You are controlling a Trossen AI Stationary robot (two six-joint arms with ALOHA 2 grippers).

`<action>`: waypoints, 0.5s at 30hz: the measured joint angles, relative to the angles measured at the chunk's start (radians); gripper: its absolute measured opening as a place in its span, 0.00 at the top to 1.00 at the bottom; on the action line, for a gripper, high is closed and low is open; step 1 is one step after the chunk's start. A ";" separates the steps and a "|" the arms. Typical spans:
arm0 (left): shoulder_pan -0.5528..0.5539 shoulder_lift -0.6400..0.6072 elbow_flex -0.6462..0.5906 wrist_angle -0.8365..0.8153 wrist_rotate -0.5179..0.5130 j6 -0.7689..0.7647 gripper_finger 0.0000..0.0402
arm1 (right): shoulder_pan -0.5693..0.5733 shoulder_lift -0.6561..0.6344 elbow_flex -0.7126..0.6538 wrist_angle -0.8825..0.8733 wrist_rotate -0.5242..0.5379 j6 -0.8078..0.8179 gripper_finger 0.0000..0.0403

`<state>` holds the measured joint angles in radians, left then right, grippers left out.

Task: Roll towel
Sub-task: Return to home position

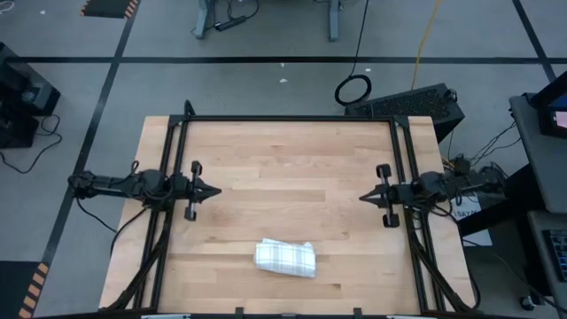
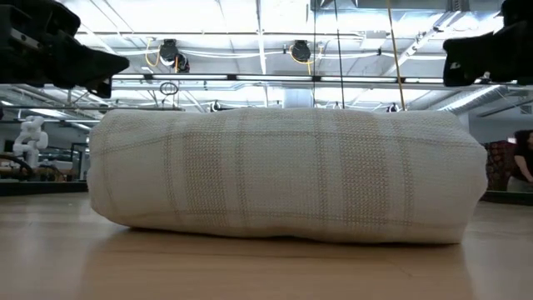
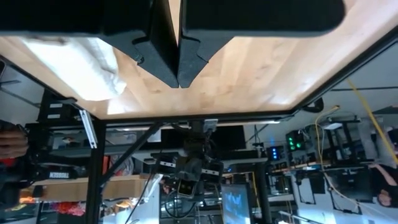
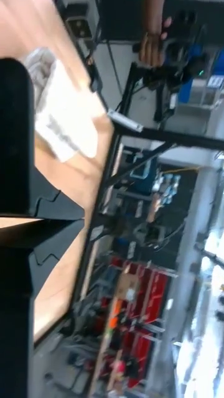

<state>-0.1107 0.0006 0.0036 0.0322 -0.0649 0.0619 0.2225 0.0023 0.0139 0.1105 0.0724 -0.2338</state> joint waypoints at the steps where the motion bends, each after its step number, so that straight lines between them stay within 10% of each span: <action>1: 0.013 0.000 0.000 -0.001 0.013 0.003 0.98 | -0.012 0.000 0.000 -0.014 0.000 0.010 1.00; 15: 0.111 0.003 0.000 -0.017 0.099 -0.004 0.98 | -0.108 0.002 0.000 -0.085 -0.050 -0.011 1.00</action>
<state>0.0007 0.0040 0.0036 0.0154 0.0344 0.0578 0.1144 0.0040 0.0143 0.0250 0.0223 -0.2451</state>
